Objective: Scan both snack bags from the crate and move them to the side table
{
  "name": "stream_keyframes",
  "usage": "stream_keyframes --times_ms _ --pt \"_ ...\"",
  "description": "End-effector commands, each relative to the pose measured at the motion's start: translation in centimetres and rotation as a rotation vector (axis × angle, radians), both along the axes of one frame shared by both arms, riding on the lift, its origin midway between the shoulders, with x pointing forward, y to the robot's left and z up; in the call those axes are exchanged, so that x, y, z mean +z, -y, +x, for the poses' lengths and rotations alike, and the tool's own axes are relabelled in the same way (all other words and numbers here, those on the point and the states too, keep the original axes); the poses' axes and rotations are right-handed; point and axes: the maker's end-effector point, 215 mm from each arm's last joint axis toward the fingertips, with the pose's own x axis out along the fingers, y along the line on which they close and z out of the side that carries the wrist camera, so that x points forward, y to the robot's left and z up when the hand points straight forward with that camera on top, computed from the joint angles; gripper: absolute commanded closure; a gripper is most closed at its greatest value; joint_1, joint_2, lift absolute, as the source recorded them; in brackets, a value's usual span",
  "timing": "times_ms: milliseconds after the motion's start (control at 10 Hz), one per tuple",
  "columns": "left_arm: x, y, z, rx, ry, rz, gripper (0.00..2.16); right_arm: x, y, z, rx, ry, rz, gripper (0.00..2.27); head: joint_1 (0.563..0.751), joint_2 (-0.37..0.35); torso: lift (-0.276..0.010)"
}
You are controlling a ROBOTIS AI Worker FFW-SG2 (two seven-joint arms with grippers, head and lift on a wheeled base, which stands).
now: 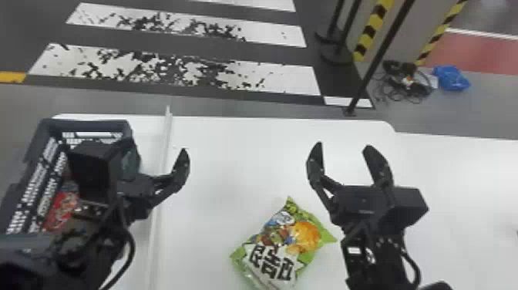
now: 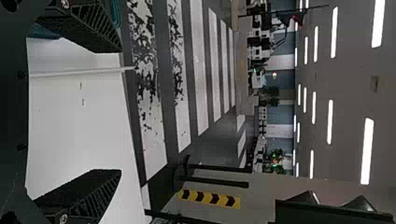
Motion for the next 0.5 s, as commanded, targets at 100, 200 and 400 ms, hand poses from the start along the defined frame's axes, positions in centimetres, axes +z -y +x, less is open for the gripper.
stream_keyframes --times_ms 100,200,400 --pt "3.7 -6.9 0.6 0.103 0.082 -0.029 0.07 -0.6 0.0 0.0 0.0 -0.012 -0.014 0.12 0.695 -0.079 -0.029" --pt "4.4 -8.9 0.6 0.127 0.107 -0.027 0.07 -0.9 0.0 -0.1 0.0 -0.018 -0.016 0.12 0.695 -0.037 -0.029" --pt "4.6 -10.4 0.4 0.137 0.112 -0.023 0.07 -1.6 -0.8 -0.2 0.011 -0.029 -0.009 0.12 0.695 0.012 -0.029"
